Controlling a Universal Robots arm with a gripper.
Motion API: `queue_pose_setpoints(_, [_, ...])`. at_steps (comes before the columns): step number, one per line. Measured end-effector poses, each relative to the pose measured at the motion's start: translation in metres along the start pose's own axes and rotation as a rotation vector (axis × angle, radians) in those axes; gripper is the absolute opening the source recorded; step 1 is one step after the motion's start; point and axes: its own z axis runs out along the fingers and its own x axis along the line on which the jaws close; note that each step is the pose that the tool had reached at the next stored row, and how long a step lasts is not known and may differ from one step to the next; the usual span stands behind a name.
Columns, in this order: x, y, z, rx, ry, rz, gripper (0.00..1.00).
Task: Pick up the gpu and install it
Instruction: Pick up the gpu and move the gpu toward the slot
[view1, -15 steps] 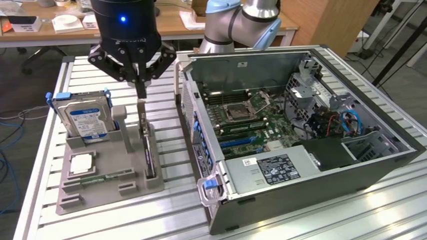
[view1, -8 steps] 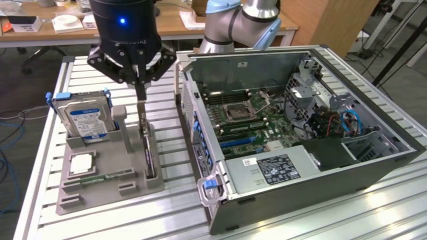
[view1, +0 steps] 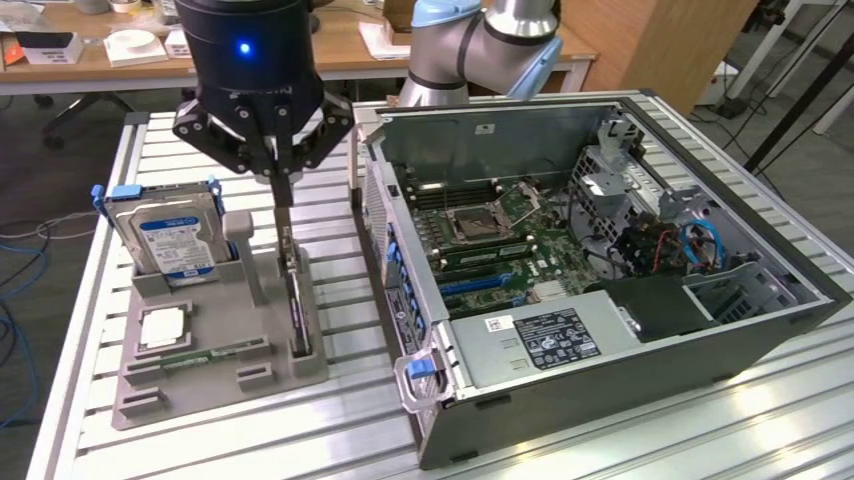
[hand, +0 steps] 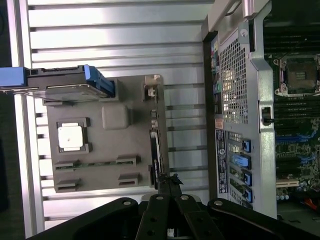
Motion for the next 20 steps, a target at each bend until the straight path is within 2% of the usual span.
queue_pose_setpoints(17, [0.0001, -0.0015, -0.0001, 0.0000, 0.0000, 0.000, 0.11])
queue_pose_setpoints(19, [0.0001, -0.0015, -0.0001, 0.0000, 0.0000, 0.000, 0.23])
queue_pose_setpoints(20, [0.0001, -0.0015, -0.0001, 0.0000, 0.0000, 0.000, 0.23])
